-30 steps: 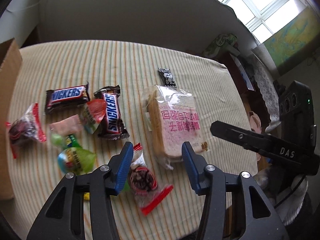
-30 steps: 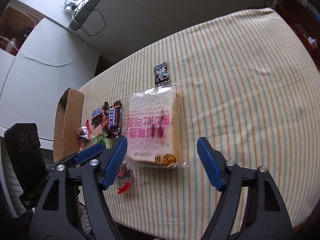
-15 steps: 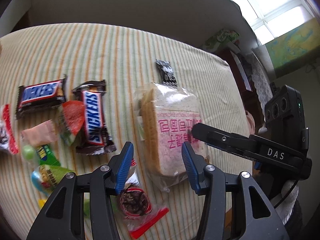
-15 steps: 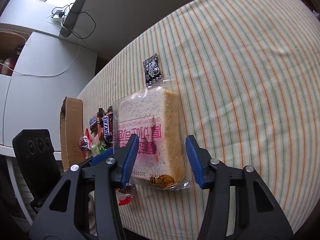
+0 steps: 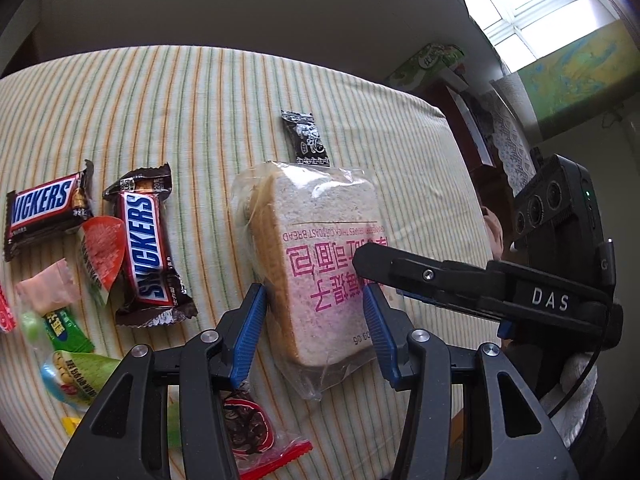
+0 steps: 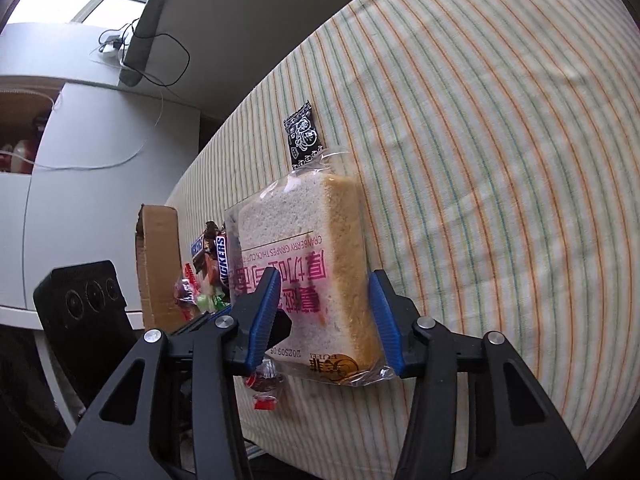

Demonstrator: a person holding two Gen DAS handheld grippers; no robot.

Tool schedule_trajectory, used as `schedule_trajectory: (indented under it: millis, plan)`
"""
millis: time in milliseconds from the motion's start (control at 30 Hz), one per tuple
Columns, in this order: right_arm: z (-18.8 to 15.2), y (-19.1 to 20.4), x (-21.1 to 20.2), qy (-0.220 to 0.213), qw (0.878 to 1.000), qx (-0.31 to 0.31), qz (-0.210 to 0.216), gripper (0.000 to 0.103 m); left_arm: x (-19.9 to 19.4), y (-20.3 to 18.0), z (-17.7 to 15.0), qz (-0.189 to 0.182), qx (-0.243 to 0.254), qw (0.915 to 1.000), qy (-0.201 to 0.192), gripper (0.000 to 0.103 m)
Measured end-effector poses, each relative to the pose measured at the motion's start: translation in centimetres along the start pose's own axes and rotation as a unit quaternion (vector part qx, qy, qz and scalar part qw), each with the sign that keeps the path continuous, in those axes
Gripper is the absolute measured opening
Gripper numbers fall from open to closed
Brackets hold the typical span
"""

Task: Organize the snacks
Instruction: 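Move the left tool to the bread package and close its fingers on it, then carry the bread package with the left tool and lower it into the box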

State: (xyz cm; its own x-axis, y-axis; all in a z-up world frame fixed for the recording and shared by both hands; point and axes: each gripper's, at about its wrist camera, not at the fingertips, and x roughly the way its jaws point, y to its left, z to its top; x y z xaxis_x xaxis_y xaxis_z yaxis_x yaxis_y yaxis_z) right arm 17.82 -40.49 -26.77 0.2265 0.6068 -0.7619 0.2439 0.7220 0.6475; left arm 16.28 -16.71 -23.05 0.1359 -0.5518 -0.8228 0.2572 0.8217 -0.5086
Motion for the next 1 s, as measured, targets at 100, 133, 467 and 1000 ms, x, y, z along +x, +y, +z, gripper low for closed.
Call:
schedule_trajectory:
  millis: [100, 133, 467, 1000]
  plan:
    - [-0.1, 0.2, -0.1, 0.001, 1.000, -0.005, -0.004, 0.048, 0.0, -0.4, 0.1, 0.003, 0.008, 1.0000, -0.001, 0.049]
    - [-0.1, 0.3, -0.2, 0.000, 1.000, -0.008, -0.008, 0.048, 0.3, -0.9, 0.1, 0.004, 0.012, 0.9999, -0.002, 0.049]
    - [-0.7, 1.1, -1.2, -0.013, 1.000, -0.018, -0.013, 0.048, -0.4, -2.4, -0.1, 0.012, 0.035, 0.9991, -0.018, 0.049]
    - [-2.0, 8.6, -2.4, -0.019, 0.996, -0.091, -0.003, 0.048, -7.3, -0.8, -1.1, 0.029, 0.035, 0.9958, -0.080, 0.049]
